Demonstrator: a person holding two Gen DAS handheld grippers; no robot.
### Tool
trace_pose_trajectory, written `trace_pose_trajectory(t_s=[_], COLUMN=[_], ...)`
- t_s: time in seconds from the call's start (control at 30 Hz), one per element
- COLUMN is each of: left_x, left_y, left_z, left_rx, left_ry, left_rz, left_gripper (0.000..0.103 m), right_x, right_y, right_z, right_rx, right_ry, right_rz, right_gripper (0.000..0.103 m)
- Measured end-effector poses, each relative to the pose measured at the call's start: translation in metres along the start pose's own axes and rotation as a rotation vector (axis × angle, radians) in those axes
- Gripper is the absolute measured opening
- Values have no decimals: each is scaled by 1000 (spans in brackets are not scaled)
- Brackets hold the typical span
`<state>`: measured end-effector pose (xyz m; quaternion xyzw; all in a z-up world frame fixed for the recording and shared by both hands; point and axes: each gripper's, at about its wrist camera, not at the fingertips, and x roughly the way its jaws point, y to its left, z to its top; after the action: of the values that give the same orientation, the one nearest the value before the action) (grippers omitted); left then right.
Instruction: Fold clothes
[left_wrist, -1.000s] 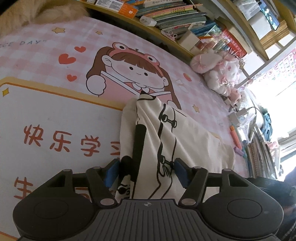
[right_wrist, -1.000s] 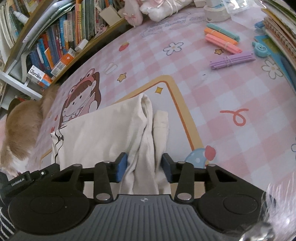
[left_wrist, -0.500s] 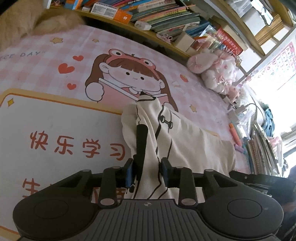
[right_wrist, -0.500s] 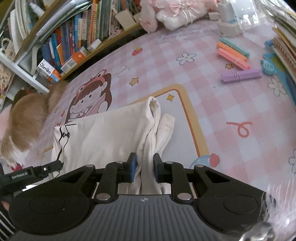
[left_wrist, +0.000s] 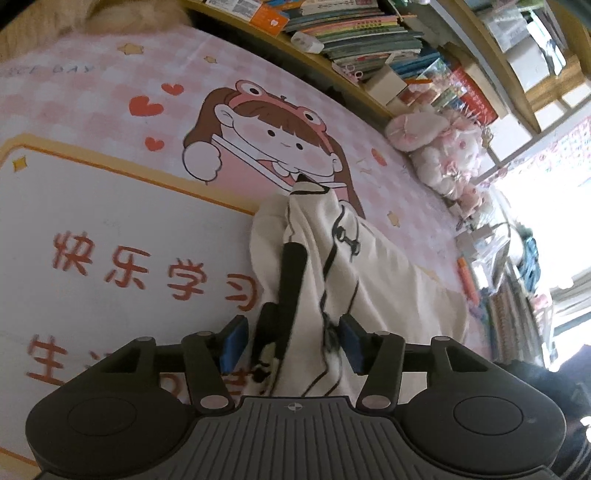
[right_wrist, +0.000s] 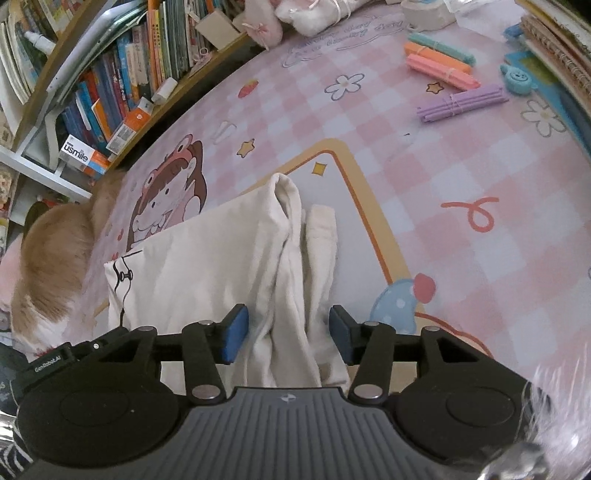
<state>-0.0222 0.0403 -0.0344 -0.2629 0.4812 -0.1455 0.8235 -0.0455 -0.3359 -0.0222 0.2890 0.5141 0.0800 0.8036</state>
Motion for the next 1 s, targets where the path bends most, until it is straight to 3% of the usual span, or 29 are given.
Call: trace_pose_trajectory(t_s=[0.13, 0.27, 0.37, 0.53, 0.7, 0.77, 0.93, 1.0], left_x=[-2, -12, -10, -8, -3, -1, 4, 6], left_y=[-17, -35, -29, -16, -7, -5, -7, -10], left_z=[-3, -8, -8, -5, -3, -2, -2, -3], left_rx=[67, 171, 148, 85, 45, 27, 5, 11], left_ry=[-10, -42, -30, -7, 17, 21, 17, 21], left_rz=[35, 71, 69, 42, 26, -2, -29, -22], left_gripper=[25, 24, 25, 33, 51, 60, 58, 51], right_x=[-1, -13, -12, -5, -1, 2, 6, 9], right_y=[20, 53, 58, 41, 19, 13, 9, 11], right_z=[-2, -15, -19, -12, -7, -5, -3, -2], right_rx=[-108, -345, -403, -267, -121, -73, -34, -40], right_ry=[-25, -100, -109, -71, -29, -12, 1, 10], right_rz=[-31, -98, -127, -103, -69, -54, -24, -19], right_gripper=[23, 19, 19, 21, 42, 44, 46, 32])
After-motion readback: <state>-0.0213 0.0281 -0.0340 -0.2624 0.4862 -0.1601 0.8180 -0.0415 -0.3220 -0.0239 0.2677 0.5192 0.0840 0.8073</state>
